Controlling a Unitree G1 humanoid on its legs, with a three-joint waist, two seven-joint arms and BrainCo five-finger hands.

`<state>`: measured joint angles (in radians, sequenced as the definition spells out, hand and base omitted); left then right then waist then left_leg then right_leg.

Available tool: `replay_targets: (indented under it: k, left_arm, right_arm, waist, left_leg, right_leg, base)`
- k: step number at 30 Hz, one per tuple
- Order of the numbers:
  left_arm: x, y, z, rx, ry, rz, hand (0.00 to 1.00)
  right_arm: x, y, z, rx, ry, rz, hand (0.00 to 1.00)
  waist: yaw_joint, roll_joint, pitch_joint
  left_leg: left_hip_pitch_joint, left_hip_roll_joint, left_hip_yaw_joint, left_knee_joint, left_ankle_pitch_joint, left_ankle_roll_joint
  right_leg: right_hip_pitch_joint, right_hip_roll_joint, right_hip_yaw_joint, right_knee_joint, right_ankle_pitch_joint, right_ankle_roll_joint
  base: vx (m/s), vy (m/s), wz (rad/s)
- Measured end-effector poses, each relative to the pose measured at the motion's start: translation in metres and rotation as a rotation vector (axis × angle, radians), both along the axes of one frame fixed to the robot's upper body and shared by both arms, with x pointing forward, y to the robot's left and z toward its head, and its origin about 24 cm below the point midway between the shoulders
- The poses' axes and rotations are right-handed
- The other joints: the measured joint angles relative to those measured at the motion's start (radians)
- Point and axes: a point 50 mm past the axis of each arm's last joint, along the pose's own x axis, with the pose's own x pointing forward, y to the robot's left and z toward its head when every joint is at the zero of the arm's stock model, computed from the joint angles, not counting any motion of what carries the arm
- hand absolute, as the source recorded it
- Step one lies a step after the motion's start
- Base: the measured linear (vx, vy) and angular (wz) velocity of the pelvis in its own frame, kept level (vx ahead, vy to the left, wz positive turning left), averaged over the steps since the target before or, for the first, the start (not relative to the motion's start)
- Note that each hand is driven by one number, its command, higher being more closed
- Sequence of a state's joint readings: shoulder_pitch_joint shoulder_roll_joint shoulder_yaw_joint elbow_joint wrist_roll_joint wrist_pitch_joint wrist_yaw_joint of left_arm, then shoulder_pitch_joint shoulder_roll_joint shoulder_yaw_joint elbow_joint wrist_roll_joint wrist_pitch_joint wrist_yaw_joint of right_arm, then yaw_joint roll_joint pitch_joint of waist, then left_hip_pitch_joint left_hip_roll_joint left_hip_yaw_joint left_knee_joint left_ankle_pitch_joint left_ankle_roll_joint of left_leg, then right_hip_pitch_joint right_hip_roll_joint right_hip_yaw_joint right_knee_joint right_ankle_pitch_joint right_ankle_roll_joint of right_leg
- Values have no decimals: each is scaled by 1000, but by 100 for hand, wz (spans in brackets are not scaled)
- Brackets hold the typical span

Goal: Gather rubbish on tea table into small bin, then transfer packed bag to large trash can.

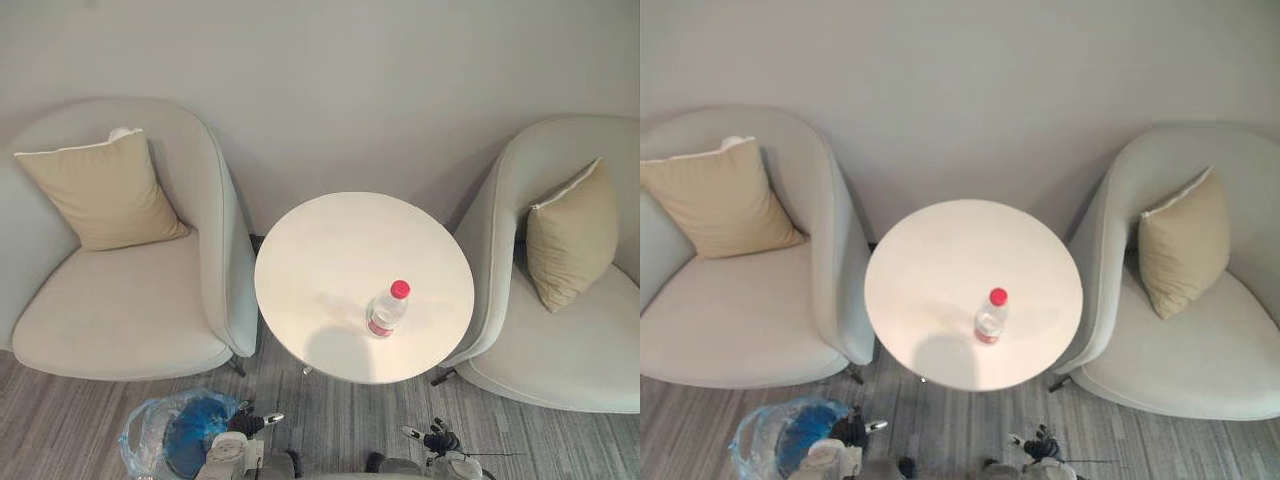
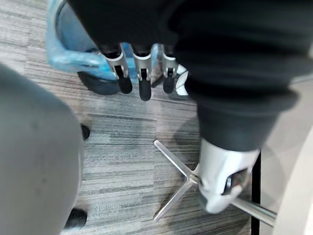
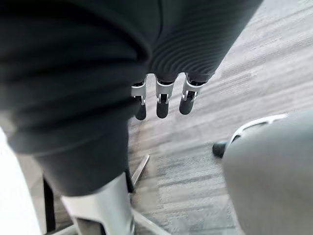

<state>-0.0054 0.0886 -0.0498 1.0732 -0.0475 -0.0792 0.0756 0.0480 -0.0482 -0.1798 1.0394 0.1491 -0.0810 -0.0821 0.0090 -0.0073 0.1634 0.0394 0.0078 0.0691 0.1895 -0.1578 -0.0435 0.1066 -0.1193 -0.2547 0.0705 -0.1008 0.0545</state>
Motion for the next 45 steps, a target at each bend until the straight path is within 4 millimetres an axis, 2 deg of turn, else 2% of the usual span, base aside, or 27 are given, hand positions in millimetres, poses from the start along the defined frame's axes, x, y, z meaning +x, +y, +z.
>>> replay_targets:
  k: [6, 9, 12, 19, 24, 31, 36, 39, 42, 45]
  left_arm:
    - [-4, 3, -1, 20, 11, -17, 0]
    - [-6, 4, -1, 24, 16, -15, 0]
    - [-9, 5, -2, 27, 22, -13, 0]
    - [-10, 5, -2, 36, 24, -31, 0]
    - [-9, 1, -1, 49, 16, -89, 0]
    - [-8, -3, -1, 53, 12, -132, 0]
    - [-8, -3, 0, 52, 4, -134, 0]
    - [-8, -3, 0, 52, 4, -133, 0]
    - [-8, -3, 0, 52, 4, -132, 0]
    - [-8, -3, 0, 53, 2, -128, 0]
  right_arm:
    - [14, -2, 10, -60, -74, 41, 0]
    - [33, -16, 34, -146, -224, 40, 0]
    - [51, -34, 66, -266, -389, 60, 0]
    - [61, -32, 97, -380, -534, 130, 0]
    - [67, -20, 116, -458, -618, 237, 0]
    - [76, 2, 123, -492, -672, 399, 0]
    - [92, 19, 131, -472, -737, 462, 0]
    - [100, 20, 135, -474, -758, 465, 0]
    - [108, 20, 129, -476, -733, 459, 0]
    - [108, 18, 128, -486, -728, 439, 0]
  waist:
    - [-1, -2, -4]
    - [-4, -3, -8]
    - [-7, -7, -15]
    - [-9, -15, -19]
    - [-11, -15, -20]
    - [-9, -6, -27]
    - [-5, -4, -27]
    - [-4, -4, -27]
    - [-2, -3, -27]
    - [1, -1, -25]
  left_leg:
    - [19, 5, -9, -27, 5, 7]
    - [27, 5, -9, -53, 13, 13]
    - [29, 4, -10, -69, 14, 13]
    - [27, -2, -27, -87, 28, 19]
    - [31, -2, -38, -143, 69, 14]
    - [31, 0, -58, -183, 101, 8]
    - [27, -3, -91, -190, 108, 8]
    - [17, -7, -109, -190, 110, 9]
    - [6, -9, -125, -189, 112, 11]
    - [3, -11, -144, -189, 112, 11]
  right_leg:
    - [26, 16, 9, -44, 14, -5]
    - [26, 20, 29, -73, 35, -7]
    - [25, 23, 45, -103, 59, -1]
    - [24, 21, 45, -120, 82, 2]
    - [15, 25, 44, -145, 111, 0]
    - [-1, 28, 34, -145, 116, 1]
    - [6, 28, 0, -150, 116, 2]
    - [10, 28, -17, -159, 115, 2]
    - [11, 28, -32, -159, 115, 2]
    - [17, 28, -45, -159, 114, 2]
  base:
    - [49, -39, -6]
    - [4, -21, -22]
    - [-25, 11, -13]
    - [-65, 3, 1]
    - [-98, -25, 1]
    - [-72, -25, 6]
    - [-10, -11, 18]
    - [22, -3, 16]
    - [37, -1, 16]
    - [7, -3, 20]
